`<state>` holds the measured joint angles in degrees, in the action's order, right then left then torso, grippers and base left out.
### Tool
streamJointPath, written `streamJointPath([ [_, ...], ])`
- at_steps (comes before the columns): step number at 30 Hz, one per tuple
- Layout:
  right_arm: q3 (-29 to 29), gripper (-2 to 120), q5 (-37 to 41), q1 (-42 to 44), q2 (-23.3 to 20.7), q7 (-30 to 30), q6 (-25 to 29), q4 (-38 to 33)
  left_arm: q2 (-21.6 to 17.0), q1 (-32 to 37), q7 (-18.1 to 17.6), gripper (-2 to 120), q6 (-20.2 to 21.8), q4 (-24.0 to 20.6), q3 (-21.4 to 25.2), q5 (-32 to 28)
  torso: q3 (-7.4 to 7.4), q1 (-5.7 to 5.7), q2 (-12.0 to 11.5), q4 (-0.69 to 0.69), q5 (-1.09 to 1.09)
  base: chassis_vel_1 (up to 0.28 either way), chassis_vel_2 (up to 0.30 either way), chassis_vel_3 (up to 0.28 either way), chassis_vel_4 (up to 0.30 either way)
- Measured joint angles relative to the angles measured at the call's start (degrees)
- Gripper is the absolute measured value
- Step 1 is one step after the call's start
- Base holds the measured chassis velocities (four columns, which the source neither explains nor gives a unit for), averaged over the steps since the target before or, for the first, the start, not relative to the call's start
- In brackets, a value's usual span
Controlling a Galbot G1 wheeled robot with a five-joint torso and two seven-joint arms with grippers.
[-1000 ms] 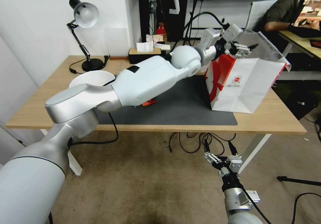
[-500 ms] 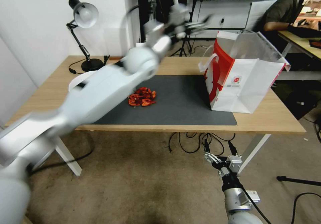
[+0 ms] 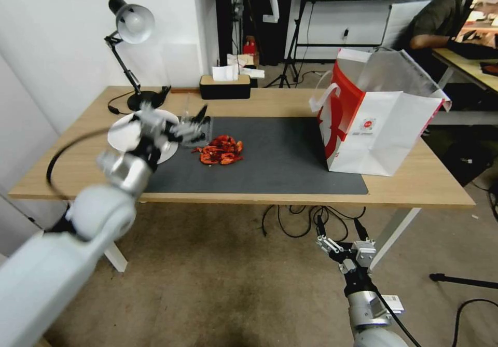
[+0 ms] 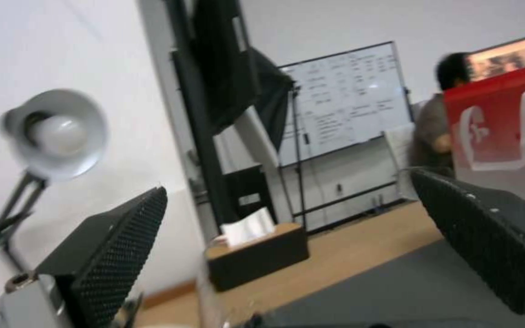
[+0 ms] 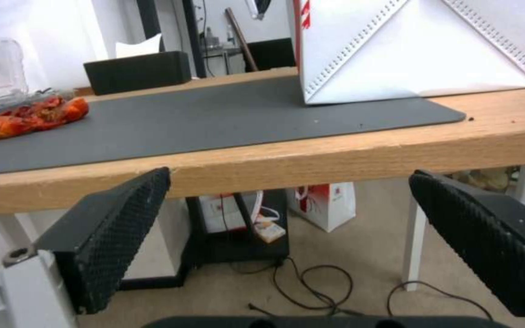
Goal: Pick up the trash from the table and place it into the takeout bag.
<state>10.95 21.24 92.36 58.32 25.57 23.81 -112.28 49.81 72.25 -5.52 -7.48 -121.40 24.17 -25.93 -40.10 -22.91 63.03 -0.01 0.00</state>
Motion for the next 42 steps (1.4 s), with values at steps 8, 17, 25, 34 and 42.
streamJointPath([
  [8,0.00,100,0.00,0.00,0.00,0.00,-0.01,0.00,16.06,20.12,1.96,100,-8.80,0.47,9.00,10.73,0.00,0.01,0.00,0.04,0.04,0.000,0.000,0.000,0.000],
  [17,0.00,100,0.00,0.00,0.01,0.01,-0.01,0.00,26.05,24.90,2.86,100,-17.25,8.22,8.62,17.25,-0.01,0.00,0.00,0.00,0.01,0.000,0.000,0.000,0.000],
  [25,0.00,100,0.00,0.00,0.01,0.01,-0.01,0.00,28.85,24.65,3.57,100,-17.87,10.14,6.45,19.22,-0.01,-0.01,0.00,0.01,0.01,0.000,0.000,0.000,0.000],
  [34,0.00,100,0.00,0.00,0.00,0.01,-0.01,0.00,28.75,24.17,3.50,100,-17.96,10.82,5.71,18.95,-0.01,-0.01,-0.01,0.01,0.00,0.000,0.000,0.000,0.000],
  [42,0.00,100,0.00,0.00,0.00,0.01,-0.01,0.00,28.63,24.05,3.46,100,-17.92,10.82,5.66,18.82,-0.01,-0.01,-0.01,0.01,0.00,0.000,0.000,0.000,0.000],
])
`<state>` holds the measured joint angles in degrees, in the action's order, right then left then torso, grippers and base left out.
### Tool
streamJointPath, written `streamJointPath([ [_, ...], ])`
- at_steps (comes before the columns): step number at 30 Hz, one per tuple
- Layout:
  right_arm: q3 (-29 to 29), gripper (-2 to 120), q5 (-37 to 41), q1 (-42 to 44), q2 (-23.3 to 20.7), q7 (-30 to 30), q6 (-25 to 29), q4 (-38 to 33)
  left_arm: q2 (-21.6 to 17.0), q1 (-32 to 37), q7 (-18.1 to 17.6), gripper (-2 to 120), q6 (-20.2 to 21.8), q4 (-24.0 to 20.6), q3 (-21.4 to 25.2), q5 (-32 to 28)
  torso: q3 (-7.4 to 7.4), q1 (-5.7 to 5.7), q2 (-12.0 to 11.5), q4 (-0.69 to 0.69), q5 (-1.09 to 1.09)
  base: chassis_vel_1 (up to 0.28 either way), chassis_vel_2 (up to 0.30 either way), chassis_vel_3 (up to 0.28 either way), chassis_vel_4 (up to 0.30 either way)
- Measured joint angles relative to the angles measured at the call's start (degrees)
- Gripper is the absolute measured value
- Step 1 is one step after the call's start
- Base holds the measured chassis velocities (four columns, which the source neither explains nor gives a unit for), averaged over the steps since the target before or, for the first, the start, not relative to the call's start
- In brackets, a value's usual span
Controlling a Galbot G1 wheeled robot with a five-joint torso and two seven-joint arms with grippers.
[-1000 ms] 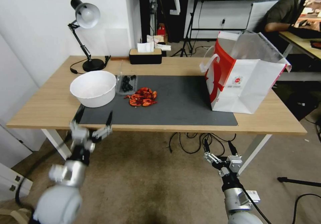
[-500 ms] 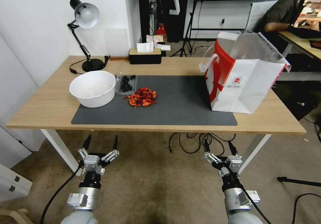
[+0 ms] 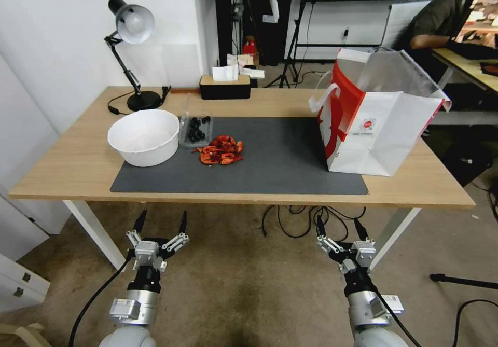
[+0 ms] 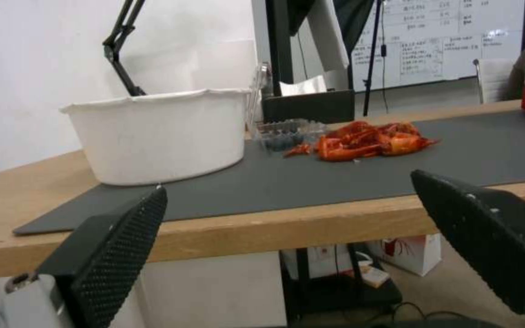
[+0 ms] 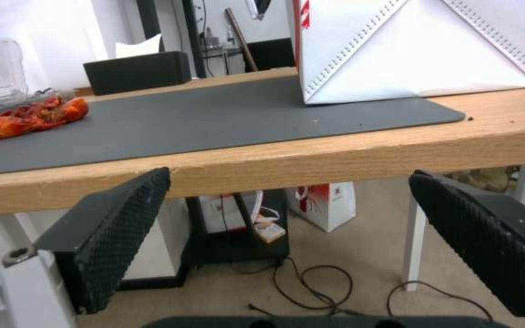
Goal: Pick up the trash from the table and place it into the takeout bag.
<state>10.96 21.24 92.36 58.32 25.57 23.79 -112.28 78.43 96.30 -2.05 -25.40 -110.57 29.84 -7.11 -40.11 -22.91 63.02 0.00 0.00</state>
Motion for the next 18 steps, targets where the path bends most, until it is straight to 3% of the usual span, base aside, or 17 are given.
streamJointPath([
  [18,0.00,100,0.00,0.00,0.00,0.00,0.00,0.00,-0.10,-0.10,-0.05,100,0.15,-0.01,-0.07,-0.11,0.00,0.00,0.00,0.00,0.00,0.000,0.000,0.000,0.000],
])
